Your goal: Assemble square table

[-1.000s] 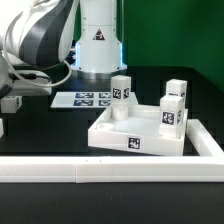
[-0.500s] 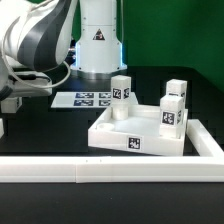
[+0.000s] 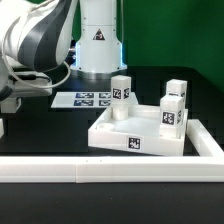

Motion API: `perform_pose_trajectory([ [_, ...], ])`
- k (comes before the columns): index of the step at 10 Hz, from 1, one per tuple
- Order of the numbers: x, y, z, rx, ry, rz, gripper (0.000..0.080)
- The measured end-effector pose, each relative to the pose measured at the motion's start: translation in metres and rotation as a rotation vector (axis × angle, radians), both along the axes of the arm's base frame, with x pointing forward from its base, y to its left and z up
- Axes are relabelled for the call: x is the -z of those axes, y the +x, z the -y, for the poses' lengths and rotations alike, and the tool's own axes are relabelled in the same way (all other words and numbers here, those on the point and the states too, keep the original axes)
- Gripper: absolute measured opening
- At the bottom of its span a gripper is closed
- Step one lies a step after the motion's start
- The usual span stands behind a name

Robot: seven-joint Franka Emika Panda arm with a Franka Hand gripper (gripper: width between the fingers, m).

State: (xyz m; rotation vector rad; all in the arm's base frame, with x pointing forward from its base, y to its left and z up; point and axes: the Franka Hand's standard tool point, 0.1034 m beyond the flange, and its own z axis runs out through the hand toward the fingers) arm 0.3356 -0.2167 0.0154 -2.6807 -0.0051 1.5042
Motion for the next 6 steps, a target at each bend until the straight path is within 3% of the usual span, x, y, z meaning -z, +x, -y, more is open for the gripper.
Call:
perform_pose_trajectory([
  [2,-0.001,0.001,0.0,-0.001,0.0,-0.001,0.0285],
  [6,-0.039,0.029,-0.026,0.018,-0.015,-0.032,0.0287],
])
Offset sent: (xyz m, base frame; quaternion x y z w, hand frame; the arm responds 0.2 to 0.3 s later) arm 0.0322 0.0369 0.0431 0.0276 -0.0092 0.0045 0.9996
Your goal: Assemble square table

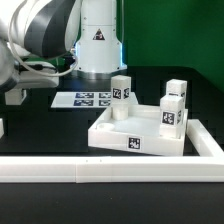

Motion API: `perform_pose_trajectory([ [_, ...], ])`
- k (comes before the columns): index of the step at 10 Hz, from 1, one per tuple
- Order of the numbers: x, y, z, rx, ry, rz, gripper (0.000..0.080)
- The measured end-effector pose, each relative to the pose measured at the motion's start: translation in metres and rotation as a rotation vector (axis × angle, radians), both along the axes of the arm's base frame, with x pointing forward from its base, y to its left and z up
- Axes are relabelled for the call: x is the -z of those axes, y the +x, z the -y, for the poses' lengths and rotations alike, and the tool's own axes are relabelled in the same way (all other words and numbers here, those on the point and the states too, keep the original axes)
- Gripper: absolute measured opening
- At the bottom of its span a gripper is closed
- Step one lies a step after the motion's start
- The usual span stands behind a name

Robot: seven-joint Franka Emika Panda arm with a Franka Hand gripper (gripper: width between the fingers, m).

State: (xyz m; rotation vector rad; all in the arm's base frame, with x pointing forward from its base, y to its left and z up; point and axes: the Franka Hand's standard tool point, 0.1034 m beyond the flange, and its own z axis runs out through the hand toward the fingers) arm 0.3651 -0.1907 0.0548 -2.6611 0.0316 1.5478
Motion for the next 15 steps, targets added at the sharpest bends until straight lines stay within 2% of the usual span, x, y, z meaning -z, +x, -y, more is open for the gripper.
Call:
perform_pose_trajectory([
  [3,-0.022,0.022,-0.014,-0.01,-0.016,0.019,0.0287],
  [4,-0.026,0.025,-0.016,-0.013,-0.017,0.026,0.0288],
  [5,-0.022,0.026,-0.014,-0.016,-0.02,0.047,0.0288],
  [7,-0.021,0.036,-0.01,-0.038,-0.028,0.192,0.0288],
  [9,-0.028,0.039,-0.02,-0.014,-0.034,0.284,0.0288],
  [13,-0.045,0.075,-0.042,-0.004,-0.026,0.508,0.0288],
  [15,-0.052,0.09,-0.044,-0.011,-0.03,0.633,0.0288],
])
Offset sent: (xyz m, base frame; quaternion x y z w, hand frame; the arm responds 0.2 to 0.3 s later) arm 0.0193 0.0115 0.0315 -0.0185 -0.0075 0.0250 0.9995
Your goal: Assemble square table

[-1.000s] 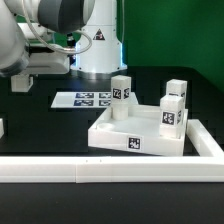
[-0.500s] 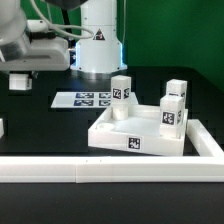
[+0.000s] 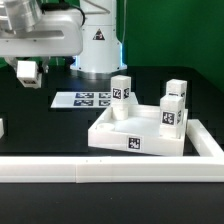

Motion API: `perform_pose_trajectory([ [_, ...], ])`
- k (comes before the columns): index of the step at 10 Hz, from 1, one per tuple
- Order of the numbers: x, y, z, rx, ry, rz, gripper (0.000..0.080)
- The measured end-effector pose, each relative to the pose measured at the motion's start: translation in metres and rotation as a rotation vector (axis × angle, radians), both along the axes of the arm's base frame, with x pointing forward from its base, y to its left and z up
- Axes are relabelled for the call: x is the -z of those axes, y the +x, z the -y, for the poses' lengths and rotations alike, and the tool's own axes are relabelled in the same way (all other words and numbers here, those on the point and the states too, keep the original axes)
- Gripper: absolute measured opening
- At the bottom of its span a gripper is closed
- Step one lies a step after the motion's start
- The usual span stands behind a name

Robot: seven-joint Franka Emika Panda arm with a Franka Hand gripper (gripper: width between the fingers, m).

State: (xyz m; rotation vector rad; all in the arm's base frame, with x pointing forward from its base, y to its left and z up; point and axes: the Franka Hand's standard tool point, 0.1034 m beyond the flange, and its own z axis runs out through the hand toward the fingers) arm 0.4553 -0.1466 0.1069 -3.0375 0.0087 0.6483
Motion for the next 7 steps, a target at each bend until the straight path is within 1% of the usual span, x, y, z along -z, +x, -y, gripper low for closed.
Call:
perform_pose_trajectory([
  [1,0.002,0.002,0.003,-0.003,-0.009,0.079,0.0288],
  [2,0.003,0.002,0.003,0.002,-0.013,0.141,0.0288],
  [4,0.004,0.007,0.006,0.002,-0.031,0.263,0.0288],
  [5,0.005,0.004,-0.002,0.044,-0.013,0.279,0.0288],
  [7,0.003,0.014,-0.016,0.053,0.004,0.289,0.0288],
])
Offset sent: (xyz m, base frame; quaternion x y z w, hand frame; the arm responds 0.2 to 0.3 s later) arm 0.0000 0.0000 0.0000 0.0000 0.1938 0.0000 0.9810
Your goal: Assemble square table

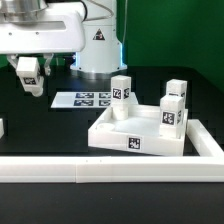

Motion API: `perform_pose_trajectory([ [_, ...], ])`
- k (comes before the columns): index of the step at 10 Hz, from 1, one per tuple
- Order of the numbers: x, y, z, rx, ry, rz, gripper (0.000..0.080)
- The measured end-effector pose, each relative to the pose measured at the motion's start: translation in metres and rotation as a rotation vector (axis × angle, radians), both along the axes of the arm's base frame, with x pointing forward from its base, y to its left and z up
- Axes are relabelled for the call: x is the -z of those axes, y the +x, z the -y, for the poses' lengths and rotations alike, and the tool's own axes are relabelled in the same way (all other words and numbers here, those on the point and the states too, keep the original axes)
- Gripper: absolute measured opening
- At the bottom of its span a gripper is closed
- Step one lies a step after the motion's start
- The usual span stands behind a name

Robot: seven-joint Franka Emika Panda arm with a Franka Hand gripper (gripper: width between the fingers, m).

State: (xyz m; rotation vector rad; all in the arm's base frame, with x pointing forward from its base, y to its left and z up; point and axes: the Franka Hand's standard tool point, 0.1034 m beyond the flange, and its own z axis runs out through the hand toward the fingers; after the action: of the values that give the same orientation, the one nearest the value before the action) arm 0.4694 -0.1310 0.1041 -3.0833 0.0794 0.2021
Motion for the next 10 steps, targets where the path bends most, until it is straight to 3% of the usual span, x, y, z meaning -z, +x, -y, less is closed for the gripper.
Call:
perform_pose_trajectory([
  [3,-0.001,0.021,-0.026,-0.053,-0.008,0.051,0.0288],
  [6,0.002,0.023,-0.025,-0.083,-0.023,0.086,0.0288],
  [8,0.001,0.027,-0.015,-0.09,-0.072,0.215,0.0288],
  [10,0.0,0.032,-0.032,-0.077,-0.053,0.265,0.0288],
])
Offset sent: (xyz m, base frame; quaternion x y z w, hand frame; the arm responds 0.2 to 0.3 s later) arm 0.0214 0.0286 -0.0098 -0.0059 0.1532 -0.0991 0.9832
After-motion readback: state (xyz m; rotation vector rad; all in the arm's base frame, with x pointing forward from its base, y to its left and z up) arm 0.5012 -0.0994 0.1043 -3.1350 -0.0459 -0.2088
